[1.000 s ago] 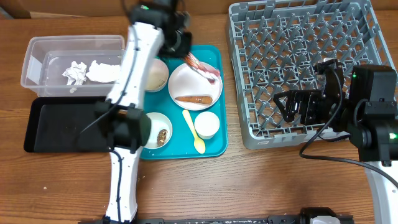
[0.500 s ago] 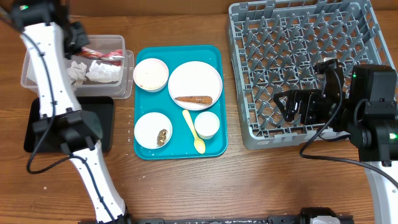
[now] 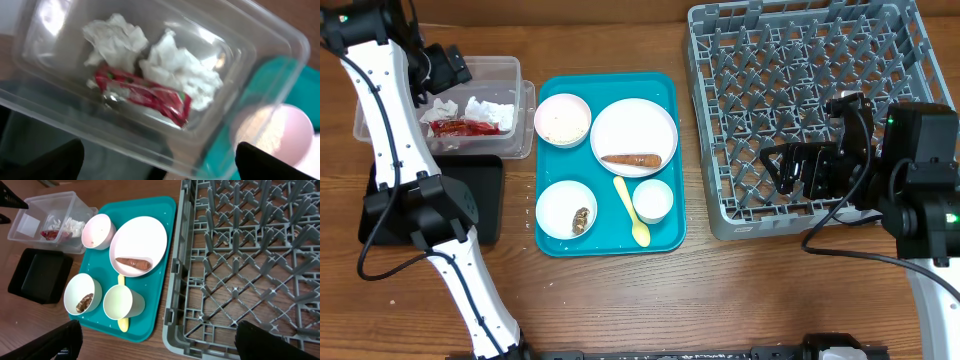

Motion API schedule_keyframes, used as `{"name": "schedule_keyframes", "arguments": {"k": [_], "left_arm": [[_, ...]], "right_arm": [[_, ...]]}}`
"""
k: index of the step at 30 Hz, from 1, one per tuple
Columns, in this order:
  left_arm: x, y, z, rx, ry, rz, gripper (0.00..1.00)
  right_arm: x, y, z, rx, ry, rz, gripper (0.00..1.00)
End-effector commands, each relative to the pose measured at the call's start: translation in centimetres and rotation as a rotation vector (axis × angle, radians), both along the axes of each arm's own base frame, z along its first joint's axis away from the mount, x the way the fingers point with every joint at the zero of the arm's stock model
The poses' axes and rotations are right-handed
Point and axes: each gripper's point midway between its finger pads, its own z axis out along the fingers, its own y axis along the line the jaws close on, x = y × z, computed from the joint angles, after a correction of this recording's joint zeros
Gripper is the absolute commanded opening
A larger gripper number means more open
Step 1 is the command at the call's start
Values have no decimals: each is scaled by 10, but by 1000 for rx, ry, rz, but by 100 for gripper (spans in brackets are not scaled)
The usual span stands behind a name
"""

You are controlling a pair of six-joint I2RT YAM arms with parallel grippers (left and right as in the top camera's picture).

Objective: Sort waste into correct bins and load items into the dishwasher
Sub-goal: 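Carry the red wrapper left and drop it into the clear bin, then grasp the white cup with the left gripper and lift it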

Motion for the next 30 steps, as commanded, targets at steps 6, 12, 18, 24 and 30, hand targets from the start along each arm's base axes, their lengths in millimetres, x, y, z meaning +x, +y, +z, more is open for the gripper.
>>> {"name": "schedule_keyframes", "arguments": {"k": [6, 12, 18, 24, 30], "left_arm": [[0, -87, 71, -140, -177, -245, 92], [-25, -144, 116, -86, -233, -372, 100], [-68, -201, 100, -37, -97, -508, 100], [-110, -260, 43, -94, 126, -724, 98], [-138, -302, -6, -80, 242, -914, 90]], "right_arm": [[5, -1, 5, 8, -5, -4, 100], [3, -1, 3, 8, 7, -4, 100], [2, -1, 3, 8, 11, -3, 100], [2, -1, 3, 8, 11, -3, 100], [2, -1, 3, 8, 11, -3, 100]]}}
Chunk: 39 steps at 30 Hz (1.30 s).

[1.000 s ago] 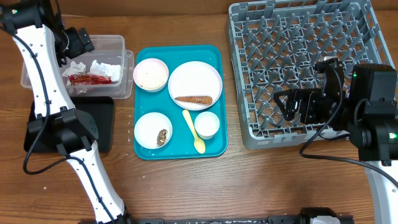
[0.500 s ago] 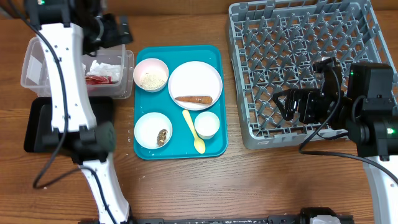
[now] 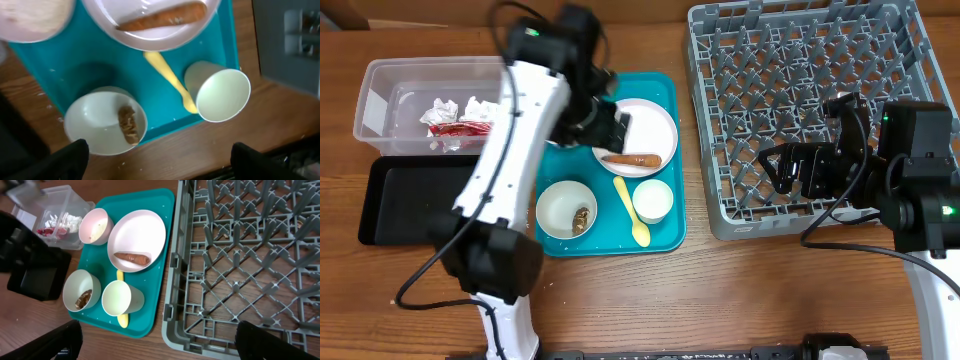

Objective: Sort waste into correct bins and load items into the dishwasher
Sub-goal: 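Grasp the white cup with the left gripper and lift it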

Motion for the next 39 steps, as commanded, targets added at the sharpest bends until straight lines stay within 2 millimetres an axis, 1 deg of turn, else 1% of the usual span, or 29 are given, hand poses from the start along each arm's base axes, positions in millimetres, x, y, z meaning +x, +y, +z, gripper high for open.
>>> {"name": "schedule_keyframes", "arguments": {"k": [1, 3, 5, 9, 11, 13, 16, 17, 19, 21, 23, 24, 27, 30, 32, 35, 39], "left_arm": [[-14, -22, -24, 15, 29, -135, 89], [-16, -32, -40, 19, 27, -161, 88], [-16, -37, -56, 18, 26, -161, 85], [-22, -38, -90, 30, 56, -129, 78], [-27, -35, -103, 37, 74, -121, 74], [-30, -34, -111, 41, 88, -113, 69], [-34, -32, -118, 44, 98, -111, 62], [-34, -32, -119, 44, 97, -111, 58], [-32, -33, -121, 41, 91, -110, 45], [-30, -34, -122, 38, 81, -95, 25], [-26, -36, -122, 34, 69, -73, 10], [-24, -36, -122, 32, 64, -64, 4], [-22, -38, -122, 26, 56, -51, 4], [-22, -45, -113, -25, 70, -47, 4], [-22, -54, -99, -105, 87, -60, 4], [-15, -71, -66, -265, 85, -95, 4], [2, -88, -10, -545, 53, -104, 4]], "right_arm": [[2, -1, 10, 8, -26, -3, 100], [2, -1, 10, 8, -27, -3, 100], [2, -1, 10, 8, -26, -3, 100], [1, -1, 9, 8, -18, -3, 100], [0, -1, 9, 8, -16, -3, 100], [0, -1, 9, 8, -16, -3, 100], [0, -1, 9, 8, -15, -3, 100], [1, -1, 9, 8, -15, -3, 100], [1, -1, 8, 8, -14, -3, 100], [1, -1, 8, 8, -14, -3, 100], [1, -1, 8, 8, -13, -3, 100], [0, -1, 8, 9, -13, -3, 100], [0, -1, 8, 9, -12, -3, 100], [0, -1, 8, 9, -12, -3, 100], [2, -1, 9, 25, -7, -23, 100], [7, 0, 14, 72, -5, -69, 100], [10, 16, 30, 155, -58, 2, 100]]}}
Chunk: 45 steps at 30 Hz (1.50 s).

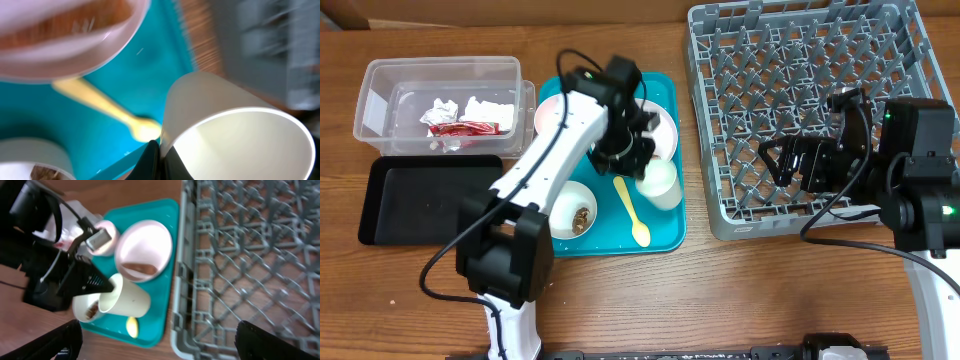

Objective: Sort waste into correct bins and load items into the dishwasher
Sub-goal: 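Grasp the white cup with the left gripper and lift it, then hand the white cup from the left gripper to the right gripper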

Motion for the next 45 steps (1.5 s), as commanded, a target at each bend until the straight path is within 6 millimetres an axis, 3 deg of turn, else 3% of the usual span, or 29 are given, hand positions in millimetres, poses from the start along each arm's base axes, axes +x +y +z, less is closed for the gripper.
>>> {"name": "schedule_keyframes", "arguments": {"k": [1, 6, 10, 16, 25, 34, 38, 41, 45], "left_arm": [[16, -24, 62, -356, -18, -12, 4], [33, -17, 117, -707, 13, 51, 4], [36, -8, 155, -943, 29, 53, 4], [30, -8, 189, -1142, 68, 28, 4], [19, -25, 191, -1147, 111, -5, 4], [10, -36, 191, -1135, 180, 2, 4], [10, -36, 191, -1134, 182, 1, 4], [10, -36, 191, -1134, 182, 1, 4], [10, -36, 190, -1134, 181, 1, 4]], "right_arm": [[2, 15, 23, 103, -49, 54, 100], [12, 27, 38, 163, -117, 124, 100], [22, 39, 44, 224, -147, 196, 100], [29, 73, 57, 350, -211, 403, 100], [34, 118, 63, 371, -301, 566, 100], [32, 132, 73, 368, -366, 616, 100], [31, 132, 72, 369, -357, 615, 87], [30, 132, 71, 370, -351, 615, 63], [30, 132, 71, 370, -351, 615, 58]]}}
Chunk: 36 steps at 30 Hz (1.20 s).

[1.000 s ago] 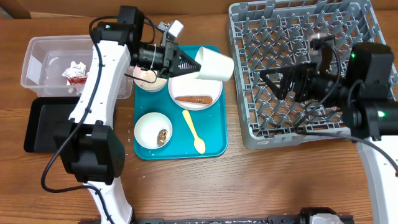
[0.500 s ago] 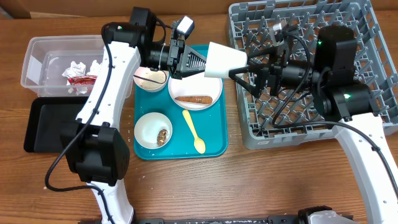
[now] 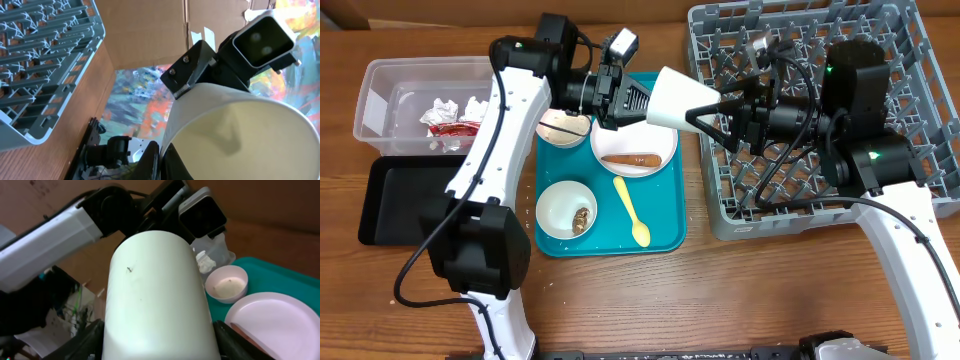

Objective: Sort waste into correct bins and load items into the dishwasher
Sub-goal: 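Hand the white cup from the left gripper to the right gripper, then place the white cup upside down in the dish rack with right gripper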

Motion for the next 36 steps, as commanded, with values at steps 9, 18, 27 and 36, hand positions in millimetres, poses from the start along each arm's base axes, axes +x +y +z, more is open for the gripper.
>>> {"name": "schedule_keyframes", "arguments": {"k": [9, 18, 27, 36], "left_arm": [[-3, -3, 8, -22, -8, -13, 33], [0, -4, -3, 41, -28, -2, 38], [11, 5, -53, 328, -94, 48, 46], [48, 96, -156, 1247, -167, 278, 48]], "right_arm": [[-8, 4, 19, 31, -48, 48, 54], [-10, -34, 39, 42, -65, -70, 53], [8, -125, 12, -51, 167, -557, 53], [-7, -189, -18, -324, 385, -937, 50]]}}
